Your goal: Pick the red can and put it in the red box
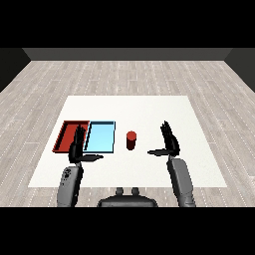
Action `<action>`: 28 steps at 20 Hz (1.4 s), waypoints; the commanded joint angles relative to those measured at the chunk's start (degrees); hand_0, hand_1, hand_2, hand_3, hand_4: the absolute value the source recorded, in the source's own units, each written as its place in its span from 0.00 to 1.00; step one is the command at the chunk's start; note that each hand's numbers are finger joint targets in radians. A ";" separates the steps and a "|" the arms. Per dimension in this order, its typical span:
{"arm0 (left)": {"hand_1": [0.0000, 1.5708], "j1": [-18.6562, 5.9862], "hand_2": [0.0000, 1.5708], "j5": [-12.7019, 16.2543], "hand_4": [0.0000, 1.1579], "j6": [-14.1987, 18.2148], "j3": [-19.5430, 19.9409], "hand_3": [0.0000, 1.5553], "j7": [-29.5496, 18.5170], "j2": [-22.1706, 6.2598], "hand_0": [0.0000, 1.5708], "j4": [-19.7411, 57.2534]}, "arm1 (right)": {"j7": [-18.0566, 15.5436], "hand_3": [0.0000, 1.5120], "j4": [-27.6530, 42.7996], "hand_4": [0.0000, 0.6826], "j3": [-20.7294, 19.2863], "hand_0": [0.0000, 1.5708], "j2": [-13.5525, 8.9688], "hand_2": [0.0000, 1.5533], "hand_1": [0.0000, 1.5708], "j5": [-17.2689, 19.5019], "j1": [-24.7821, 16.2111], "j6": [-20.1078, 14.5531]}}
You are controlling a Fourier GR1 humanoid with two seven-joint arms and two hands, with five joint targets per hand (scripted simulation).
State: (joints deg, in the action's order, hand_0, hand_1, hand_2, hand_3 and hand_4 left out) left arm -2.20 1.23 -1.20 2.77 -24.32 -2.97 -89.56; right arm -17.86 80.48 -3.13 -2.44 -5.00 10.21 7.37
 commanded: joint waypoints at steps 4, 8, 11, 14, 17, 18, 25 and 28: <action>0.00 -1.92 0.00 0.92 0.00 -0.39 0.32 0.00 -1.48 0.74 0.00 3.46 | -0.59 0.00 -7.87 0.00 -0.58 0.00 1.42 0.00 0.00 -2.22 5.22 0.70; 0.00 1.16 0.00 1.18 0.00 -0.40 0.14 0.00 2.08 -0.13 0.00 -2.90 | -2.44 0.00 -12.83 0.00 1.16 0.00 2.36 0.00 0.00 -1.98 8.06 -1.14; 0.00 -0.07 0.00 2.40 0.00 -2.00 1.47 0.00 -1.44 -0.57 0.00 1.75 | -7.73 0.00 -20.41 0.00 5.45 0.00 2.42 0.00 0.00 -5.87 10.89 -5.82; 0.00 1.00 0.00 1.22 0.00 -0.20 -0.40 0.00 3.36 0.24 0.00 -3.99 | -3.66 0.00 -14.83 0.00 6.17 0.00 2.43 0.00 0.00 -3.97 8.27 -5.26; 0.00 1.44 0.00 0.80 0.00 -0.16 -0.04 0.00 0.29 0.51 0.00 -2.32 | -4.88 0.00 -17.78 0.00 6.03 0.00 2.43 0.00 0.00 -6.48 11.49 -6.09; 0.00 1.79 0.00 2.21 0.00 -3.03 2.07 0.00 -3.32 -1.34 0.00 2.68 | -9.82 0.00 -15.08 0.00 10.73 0.00 2.43 0.00 0.00 -7.38 3.58 -7.19; 0.00 -2.65 0.00 3.57 0.00 -2.11 2.37 0.00 1.35 -0.80 0.00 1.36 | -15.67 0.00 -27.83 0.00 16.56 0.00 2.44 0.00 0.00 -13.98 12.17 -10.93; 0.00 -0.65 0.00 2.22 0.00 -0.44 0.04 0.00 3.76 0.74 0.00 -3.21 | -16.47 0.00 -34.23 0.00 18.15 0.00 2.44 0.00 0.00 -15.30 17.26 -14.19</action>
State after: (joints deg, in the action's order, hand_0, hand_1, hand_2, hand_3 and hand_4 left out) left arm -1.70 4.62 -3.47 4.12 -22.54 -3.38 -91.41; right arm -30.58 53.64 11.09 -0.01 -17.12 23.08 -3.00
